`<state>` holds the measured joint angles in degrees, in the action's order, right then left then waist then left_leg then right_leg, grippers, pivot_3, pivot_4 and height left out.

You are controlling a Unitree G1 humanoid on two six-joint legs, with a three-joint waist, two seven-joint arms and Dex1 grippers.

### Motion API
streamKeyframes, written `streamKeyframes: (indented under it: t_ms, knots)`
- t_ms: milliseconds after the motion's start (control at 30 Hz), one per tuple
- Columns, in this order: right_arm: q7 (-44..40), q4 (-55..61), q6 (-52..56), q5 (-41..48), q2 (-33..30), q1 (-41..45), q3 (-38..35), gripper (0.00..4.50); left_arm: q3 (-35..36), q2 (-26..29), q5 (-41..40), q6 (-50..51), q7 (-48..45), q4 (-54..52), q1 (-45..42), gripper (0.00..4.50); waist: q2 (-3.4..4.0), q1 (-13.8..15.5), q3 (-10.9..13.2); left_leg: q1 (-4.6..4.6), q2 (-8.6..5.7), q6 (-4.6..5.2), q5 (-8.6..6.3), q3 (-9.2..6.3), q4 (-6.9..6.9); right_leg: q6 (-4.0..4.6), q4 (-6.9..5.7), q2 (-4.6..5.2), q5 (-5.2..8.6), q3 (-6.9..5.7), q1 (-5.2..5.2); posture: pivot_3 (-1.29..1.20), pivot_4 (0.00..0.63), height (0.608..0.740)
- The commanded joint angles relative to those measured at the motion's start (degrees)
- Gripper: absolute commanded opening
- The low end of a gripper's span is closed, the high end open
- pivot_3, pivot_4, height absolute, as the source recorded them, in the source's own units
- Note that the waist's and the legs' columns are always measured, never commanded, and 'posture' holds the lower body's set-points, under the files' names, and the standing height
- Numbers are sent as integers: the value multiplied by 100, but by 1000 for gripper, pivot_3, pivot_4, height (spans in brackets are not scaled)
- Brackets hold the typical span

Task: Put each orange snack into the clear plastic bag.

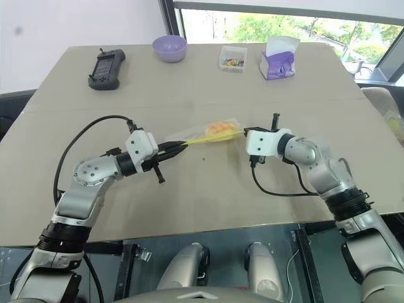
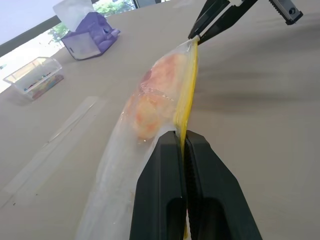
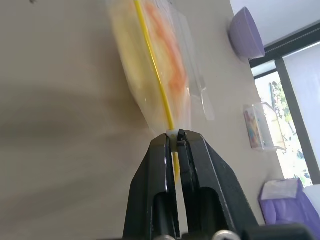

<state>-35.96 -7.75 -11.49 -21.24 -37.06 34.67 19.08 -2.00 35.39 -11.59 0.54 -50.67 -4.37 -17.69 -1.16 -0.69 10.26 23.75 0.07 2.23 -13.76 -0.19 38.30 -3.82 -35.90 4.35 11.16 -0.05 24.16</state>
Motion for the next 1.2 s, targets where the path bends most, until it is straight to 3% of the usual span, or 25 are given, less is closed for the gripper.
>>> streamKeyframes:
  t_ms: [33, 267, 500, 633, 800, 1000, 1100, 1133, 1200]
  knots:
    - [23, 10, 183, 46, -237, 212, -474, 53, 424, -57, -261, 154, 300, -164, -218, 0, 0, 1, 0, 0, 0, 0, 0, -1, 0, 0, 0, 0, 0, 0, 0, 0, 150, 740]
    - [511, -815, 43, -147, -275, 1162, -549, 53, 467, -382, -483, 633, 444, 1321, -2041, 0, -2, 16, 1, 4, -6, 0, 1, -5, 9, 4, -2, -3, -5, -8, -4, 0, 150, 740]
    - [1184, -2272, -346, -546, -252, 2327, -399, 53, 6, -580, 509, -788, 613, 4705, -4111, 0, -3, -10, 2, 10, -8, -2, 2, 2, -1, 4, 5, -5, -4, -5, 3, 0, 150, 740]
    - [1229, -2426, -549, -547, -299, 2375, -383, 53, -87, -685, 692, -1525, 558, 5505, -4448, 0, -2, -31, 2, 14, -8, -4, 2, 10, -20, 3, 11, -2, -4, -1, 10, 0, 150, 740]
    - [1039, -1538, -354, -395, -356, 1428, -486, 53, -437, -738, 751, -1957, -244, 4938, -3527, 0, -2, -26, 0, 16, -9, -19, 11, 17, -54, 3, 17, 3, -3, 2, 17, 0, 150, 740]
    - [532, 278, 541, -87, -266, -346, -653, 53, -569, -666, 711, -1474, -237, 3004, -1884, 0, 0, -7, 1, 61, -11, -20, 11, 24, -52, 1, 5, 11, -3, 10, 67, 0, 150, 740]
    - [174, 784, 999, 222, -272, -713, -782, 0, -496, -522, 478, -851, -337, 1990, -1276, 913, 0, -24, 1, 87, -7, -10, 6, 16, -6, 1, -2, 9, -4, 11, 89, 0, 150, 740]
    - [80, 912, 1171, 335, -264, -815, -850, 737, -457, -445, 412, -673, -353, 1688, -1100, 1454, 0, -16, 1, 83, -6, 4, -3, 11, 4, 1, -10, 8, -4, 12, 85, 0, 150, 740]
    - [-96, 1094, 1384, 475, -316, -1025, -949, 1471, -337, -289, 227, -264, -358, 1129, -787, 2328, 0, -7, 1, 65, 0, 5, -3, 9, 7, 2, -8, 2, -5, 11, 65, 0, 150, 740]
